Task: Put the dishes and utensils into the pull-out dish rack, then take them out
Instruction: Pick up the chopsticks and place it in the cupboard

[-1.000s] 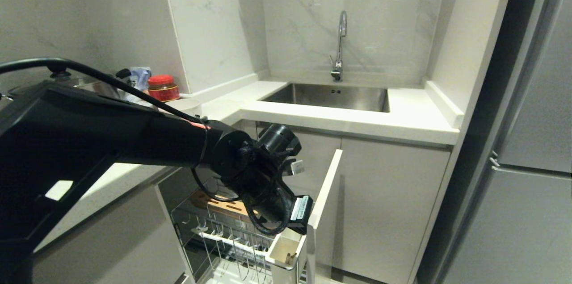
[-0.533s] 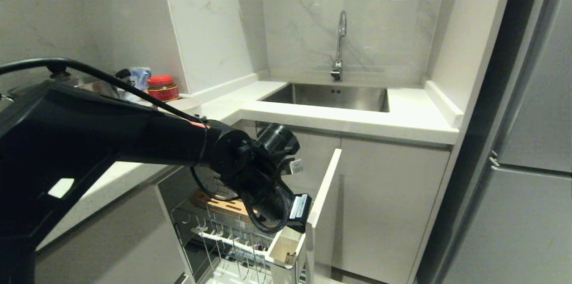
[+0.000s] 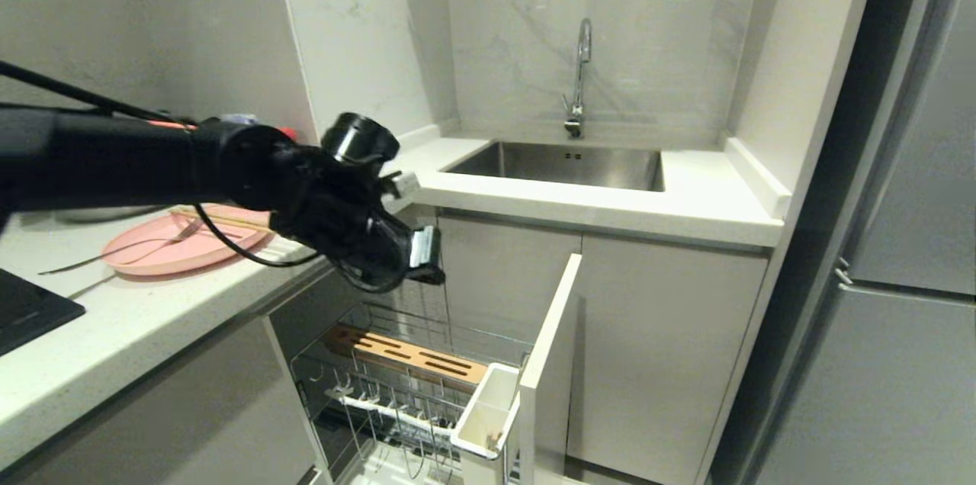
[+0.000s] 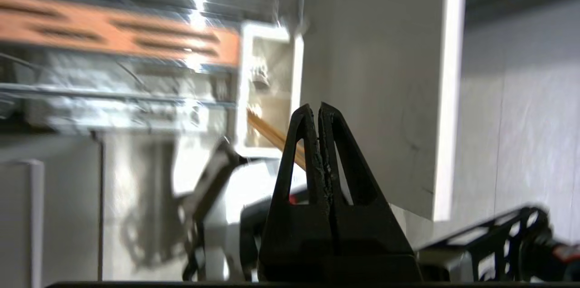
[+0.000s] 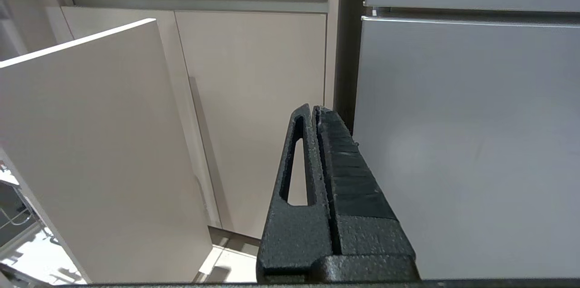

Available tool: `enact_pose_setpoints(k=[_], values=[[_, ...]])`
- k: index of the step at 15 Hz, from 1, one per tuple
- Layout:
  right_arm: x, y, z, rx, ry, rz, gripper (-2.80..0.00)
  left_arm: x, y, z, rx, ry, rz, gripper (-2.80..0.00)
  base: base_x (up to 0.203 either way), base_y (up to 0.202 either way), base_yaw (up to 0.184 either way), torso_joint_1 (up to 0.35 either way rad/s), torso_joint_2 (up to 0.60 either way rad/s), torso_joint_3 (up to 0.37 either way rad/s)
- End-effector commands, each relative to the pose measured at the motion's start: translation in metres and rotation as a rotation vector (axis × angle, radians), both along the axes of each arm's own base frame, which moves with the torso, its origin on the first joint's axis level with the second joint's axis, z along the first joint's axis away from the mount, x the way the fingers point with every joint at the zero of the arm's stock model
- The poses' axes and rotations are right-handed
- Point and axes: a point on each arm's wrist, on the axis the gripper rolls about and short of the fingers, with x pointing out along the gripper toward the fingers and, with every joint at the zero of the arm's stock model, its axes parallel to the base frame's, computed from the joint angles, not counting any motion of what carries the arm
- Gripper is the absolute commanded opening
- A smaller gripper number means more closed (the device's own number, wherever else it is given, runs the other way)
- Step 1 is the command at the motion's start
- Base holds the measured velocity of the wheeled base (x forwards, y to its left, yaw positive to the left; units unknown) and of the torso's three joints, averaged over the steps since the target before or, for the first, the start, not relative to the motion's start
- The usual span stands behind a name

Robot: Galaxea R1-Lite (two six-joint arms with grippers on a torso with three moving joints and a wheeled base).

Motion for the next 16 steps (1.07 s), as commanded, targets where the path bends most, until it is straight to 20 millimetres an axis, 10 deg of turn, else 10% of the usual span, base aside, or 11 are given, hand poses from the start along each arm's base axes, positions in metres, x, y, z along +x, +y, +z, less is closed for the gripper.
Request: enact_pose_setpoints(k=[1, 5, 8, 12, 16], values=[[0.002, 0.0, -0.007, 0.0, 0.026, 0.0, -2.8, -0.038, 0.033, 0.066, -0.065, -0.187, 0.039, -2.8, 0.0, 0.0, 0.0, 0.0, 0.0, 0.0], [0.002, 0.0, -0.007, 0.0, 0.026, 0.0, -2.8, -0.136, 0.08, 0.146, -0.137, -0.518, 0.066, -2.8, 0.0, 0.0, 0.0, 0.0, 0.0, 0.0], [0.002, 0.0, -0.007, 0.0, 0.026, 0.0, -2.8, -0.217, 0.117, 0.166, -0.047, -0.793, 0.076, -2.8, 0.0, 0.0, 0.0, 0.0, 0.0, 0.0], [0.002, 0.0, -0.007, 0.0, 0.026, 0.0, -2.8, -0.33, 0.14, 0.151, 0.117, -1.148, 0.129, -2.8, 0.0, 0.0, 0.0, 0.0, 0.0, 0.0], [0.002, 0.0, -0.007, 0.0, 0.026, 0.0, -2.8, -0.387, 0.138, 0.066, 0.23, -1.173, 0.214, -2.8, 0.0, 0.0, 0.0, 0.0, 0.0, 0.0]])
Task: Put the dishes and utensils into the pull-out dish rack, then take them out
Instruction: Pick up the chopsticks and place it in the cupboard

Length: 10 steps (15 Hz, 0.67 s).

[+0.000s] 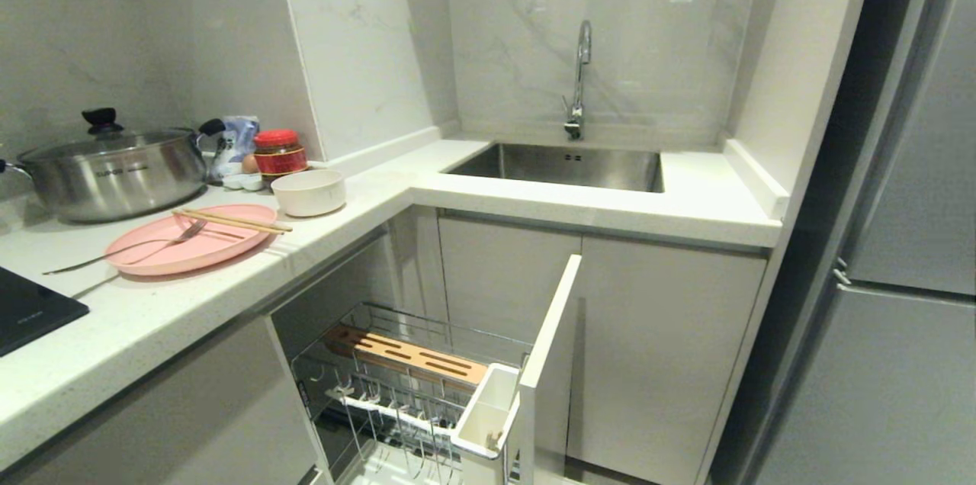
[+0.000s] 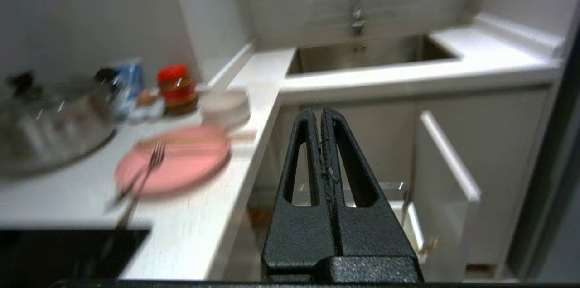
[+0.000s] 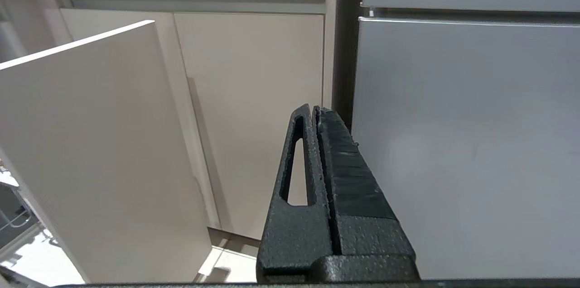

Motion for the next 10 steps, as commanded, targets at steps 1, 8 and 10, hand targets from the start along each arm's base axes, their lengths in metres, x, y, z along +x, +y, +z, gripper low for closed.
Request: enact_pose_setpoints(k=[1, 8, 10], values=[[0.002, 0.0, -0.007, 0.0, 0.026, 0.001, -2.8, -0.04, -0.003, -0.069, 0.016, -0.03, 0.08, -2.8, 0.0, 0.0, 0.0, 0.0, 0.0, 0.0], [0.002, 0.0, -0.007, 0.0, 0.026, 0.0, -2.8, -0.003, 0.002, -0.145, -0.103, 0.049, 0.261, -2.8, 0.0, 0.0, 0.0, 0.0, 0.0, 0.0], [0.002, 0.0, -0.007, 0.0, 0.026, 0.0, -2.8, -0.009, 0.003, -0.148, -0.091, 0.025, 0.216, -2.8, 0.0, 0.0, 0.0, 0.0, 0.0, 0.0]])
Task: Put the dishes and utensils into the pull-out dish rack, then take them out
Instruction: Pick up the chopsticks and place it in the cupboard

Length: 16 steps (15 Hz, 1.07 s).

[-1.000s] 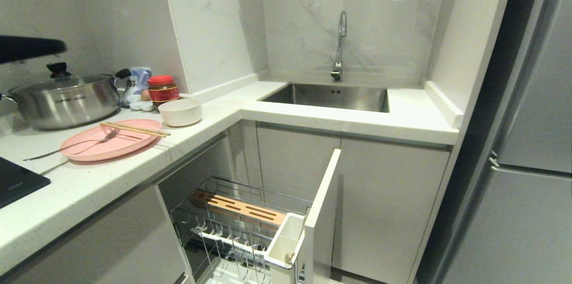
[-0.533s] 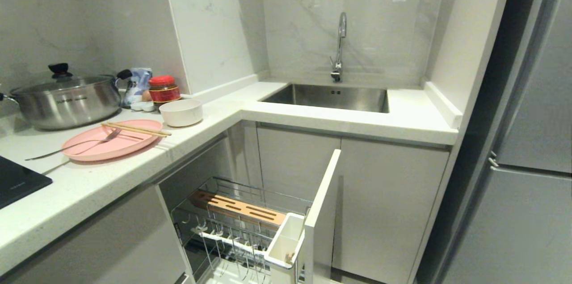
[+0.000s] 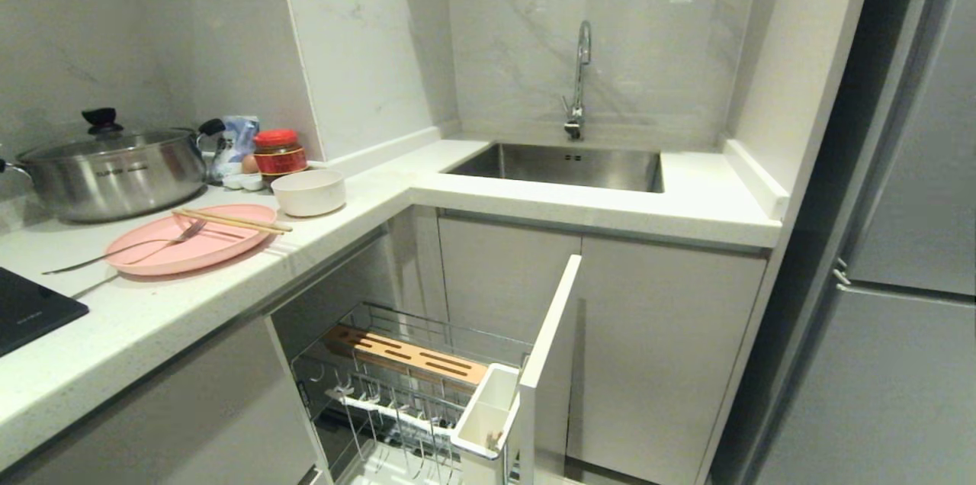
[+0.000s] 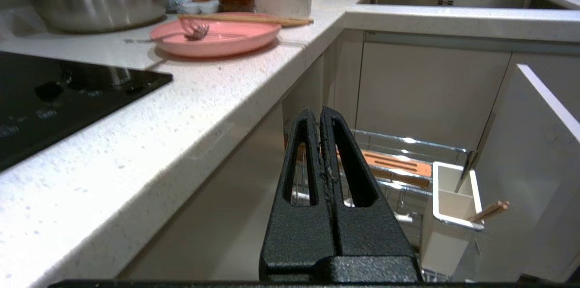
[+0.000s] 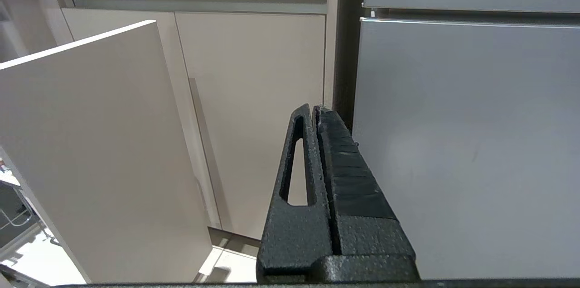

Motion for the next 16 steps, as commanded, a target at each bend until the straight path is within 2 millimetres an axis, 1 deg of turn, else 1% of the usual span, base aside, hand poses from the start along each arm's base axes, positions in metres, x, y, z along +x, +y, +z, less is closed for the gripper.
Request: enact_pose_setpoints(k=[1, 3, 4, 7, 9, 10, 16], values=[[0.002, 0.0, -0.007, 0.0, 0.026, 0.0, -2.8, -0.006, 0.001, -0.013, 0.021, -0.004, -0.037, -2.8, 0.0, 0.0, 0.0, 0.0, 0.0, 0.0], [0.002, 0.0, -0.007, 0.0, 0.026, 0.0, -2.8, 0.0, 0.001, -0.037, 0.016, 0.061, -0.027, -2.8, 0.0, 0.0, 0.0, 0.0, 0.0, 0.0], [0.002, 0.0, -0.007, 0.0, 0.026, 0.0, -2.8, -0.001, 0.001, -0.049, 0.012, 0.064, -0.023, -2.8, 0.0, 0.0, 0.0, 0.0, 0.0, 0.0], [0.002, 0.0, -0.007, 0.0, 0.026, 0.0, -2.8, -0.007, 0.002, -0.077, 0.017, -0.005, -0.035, -2.8, 0.0, 0.0, 0.0, 0.0, 0.0, 0.0], [0.002, 0.0, -0.008, 0.0, 0.027, 0.0, -2.8, -0.002, 0.002, -0.097, 0.014, 0.043, -0.044, -2.8, 0.0, 0.0, 0.0, 0.0, 0.0, 0.0], [0.002, 0.0, -0.007, 0.0, 0.026, 0.001, -2.8, 0.0, 0.002, -0.101, 0.017, 0.048, -0.062, -2.8, 0.0, 0.0, 0.0, 0.0, 0.0, 0.0], [0.002, 0.0, -0.007, 0.0, 0.026, 0.0, -2.8, 0.001, 0.001, -0.101, 0.02, 0.031, -0.072, -2.8, 0.0, 0.0, 0.0, 0.0, 0.0, 0.0]])
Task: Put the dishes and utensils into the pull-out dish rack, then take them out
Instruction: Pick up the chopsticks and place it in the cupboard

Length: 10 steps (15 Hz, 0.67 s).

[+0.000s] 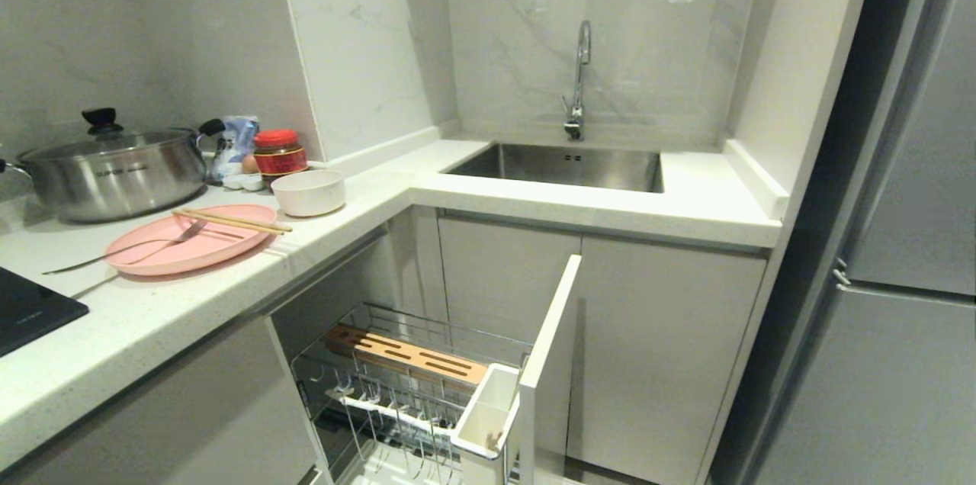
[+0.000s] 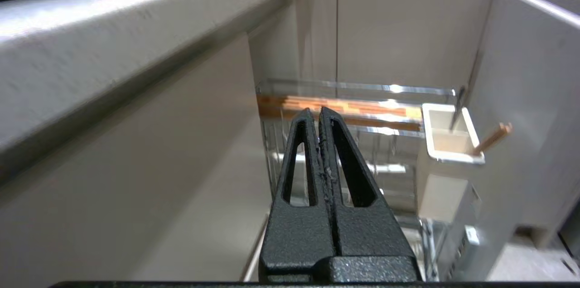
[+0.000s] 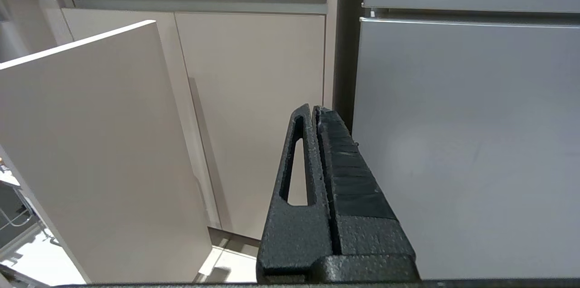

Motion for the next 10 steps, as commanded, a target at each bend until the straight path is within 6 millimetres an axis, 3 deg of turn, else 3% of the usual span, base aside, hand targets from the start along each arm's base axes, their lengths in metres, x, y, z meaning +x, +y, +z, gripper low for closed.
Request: enact_pose_setpoints(k=[1, 10], values=[[0.0022, 0.0, -0.0073, 0.0, 0.027, 0.0, -2.8, 0.0009, 0.0, -0.003, -0.011, 0.008, 0.002, -2.8, 0.0, 0.0, 0.0, 0.0, 0.0, 0.0], [0.0022, 0.0, -0.0072, 0.0, 0.026, 0.001, -2.8, 0.0009, 0.0001, -0.0028, -0.032, 0.006, 0.003, -2.8, 0.0, 0.0, 0.0, 0.0, 0.0, 0.0]])
